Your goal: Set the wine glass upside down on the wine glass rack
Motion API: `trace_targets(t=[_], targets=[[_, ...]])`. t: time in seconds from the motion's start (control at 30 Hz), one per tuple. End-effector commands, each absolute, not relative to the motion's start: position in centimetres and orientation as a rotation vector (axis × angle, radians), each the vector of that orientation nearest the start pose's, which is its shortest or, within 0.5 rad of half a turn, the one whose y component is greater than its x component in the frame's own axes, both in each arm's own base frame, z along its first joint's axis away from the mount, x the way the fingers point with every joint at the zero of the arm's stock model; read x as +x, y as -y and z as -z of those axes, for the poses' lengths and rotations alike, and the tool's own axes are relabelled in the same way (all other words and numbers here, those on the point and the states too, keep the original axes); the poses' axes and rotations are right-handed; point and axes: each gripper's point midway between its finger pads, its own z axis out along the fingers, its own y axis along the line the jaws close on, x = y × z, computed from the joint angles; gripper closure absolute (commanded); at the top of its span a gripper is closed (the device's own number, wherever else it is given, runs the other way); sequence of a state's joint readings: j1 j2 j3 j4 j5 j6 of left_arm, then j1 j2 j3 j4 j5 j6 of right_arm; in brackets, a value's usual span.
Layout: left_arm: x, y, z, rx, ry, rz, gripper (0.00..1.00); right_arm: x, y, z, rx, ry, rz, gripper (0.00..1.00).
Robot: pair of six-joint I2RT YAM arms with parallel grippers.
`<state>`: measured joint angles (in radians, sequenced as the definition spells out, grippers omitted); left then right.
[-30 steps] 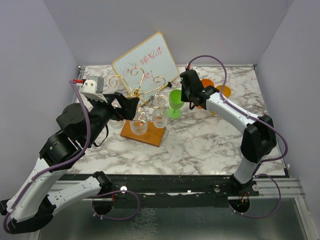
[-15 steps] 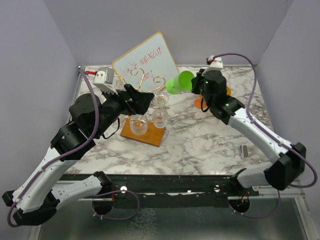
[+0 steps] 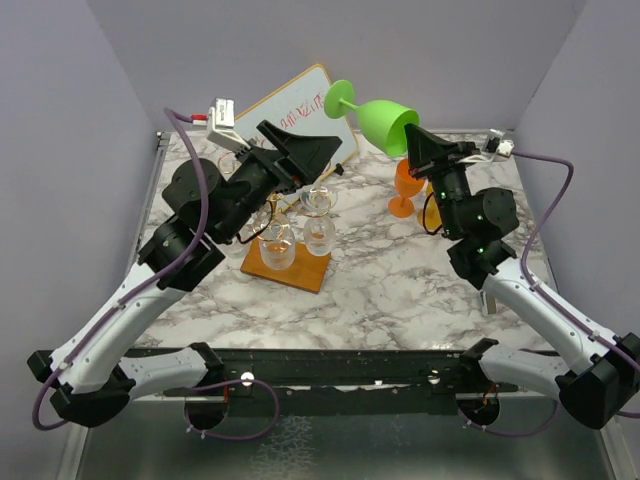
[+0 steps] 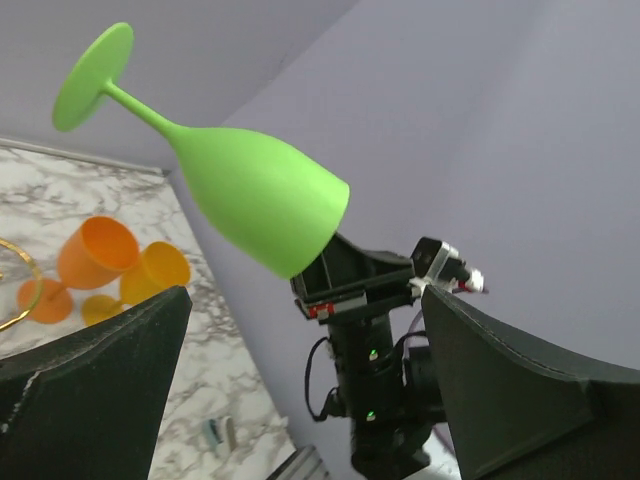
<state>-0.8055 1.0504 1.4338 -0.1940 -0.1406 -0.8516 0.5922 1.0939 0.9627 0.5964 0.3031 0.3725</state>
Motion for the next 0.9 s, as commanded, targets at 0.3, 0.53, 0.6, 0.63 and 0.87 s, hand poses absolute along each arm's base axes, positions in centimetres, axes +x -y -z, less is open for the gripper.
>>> trace_targets(t=[0.3, 0.53, 0.6, 0.63, 0.87], targets=[[27.9, 30.4, -56.8, -0.418, -1.352, 1.584, 0.19, 26.7, -18.8, -52.9, 0.077, -0.762, -1.074, 0.99], [29.3, 30.6, -56.8, -0.488, -1.246, 1.637, 0.49, 26.1, -18.9, -52.7, 0.058, -0.762, -1.088, 0.99], [29.5, 30.5, -57.1, -0.488, -1.227, 1.632, 0.55, 26.2, -19.0, -52.3, 0.055, -0.770, -1.090, 0.99], [29.5, 30.5, -57.3, -0.484, -1.220, 1.629, 0.58, 26.2, -19.1, -52.1, 0.053, -0.774, -1.094, 0.99], [29.8, 30.2, -57.4, -0.472, -1.174, 1.610, 0.73, 25.8, -19.7, -51.3, 0.014, -0.795, -1.108, 0.99]])
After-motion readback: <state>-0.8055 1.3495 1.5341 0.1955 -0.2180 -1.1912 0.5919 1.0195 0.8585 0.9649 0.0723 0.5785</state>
